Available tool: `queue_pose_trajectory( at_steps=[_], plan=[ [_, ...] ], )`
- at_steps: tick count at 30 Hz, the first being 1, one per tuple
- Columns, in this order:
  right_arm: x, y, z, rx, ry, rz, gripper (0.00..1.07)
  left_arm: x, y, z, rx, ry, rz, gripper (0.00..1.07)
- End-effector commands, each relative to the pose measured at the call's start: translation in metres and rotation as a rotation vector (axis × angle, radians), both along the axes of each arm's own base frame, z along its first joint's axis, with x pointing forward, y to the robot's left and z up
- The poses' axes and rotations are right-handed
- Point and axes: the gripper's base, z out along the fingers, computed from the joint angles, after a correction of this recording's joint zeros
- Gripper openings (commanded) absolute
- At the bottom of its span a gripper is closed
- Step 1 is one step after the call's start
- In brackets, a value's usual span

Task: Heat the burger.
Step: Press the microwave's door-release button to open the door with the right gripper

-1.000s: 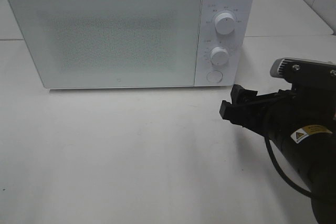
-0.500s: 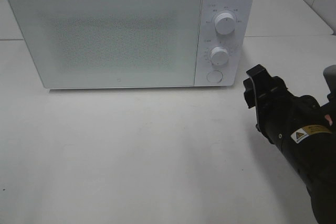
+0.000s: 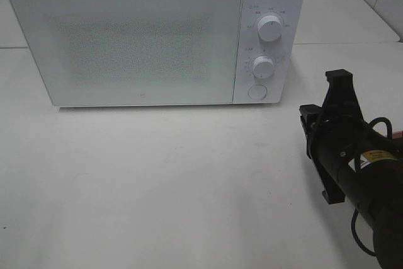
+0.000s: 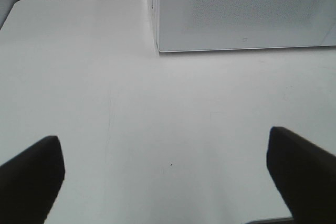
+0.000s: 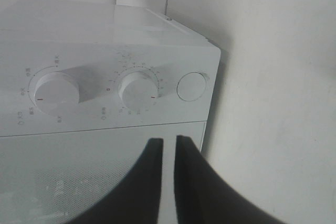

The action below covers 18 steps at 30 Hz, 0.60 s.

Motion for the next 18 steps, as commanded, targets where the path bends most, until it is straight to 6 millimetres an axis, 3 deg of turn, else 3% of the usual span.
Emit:
queue_pose_trajectory(
  at_steps=[1, 11, 18],
  plan=[
    [0.000, 0.004, -0.001, 0.056, 0.019, 0.005, 0.01, -0.004, 0.000, 0.000, -0.007, -0.033, -0.004, 1.00],
    [0.000, 0.008, -0.005, 0.142, 0.082, 0.012, 0.00, -0.004, 0.000, 0.000, -0.007, -0.033, -0.004, 1.00],
    [0.022, 0.010, -0.006, 0.139, 0.086, 0.011, 0.00, -0.004, 0.000, 0.000, -0.007, -0.033, -0.004, 1.00]
  ],
)
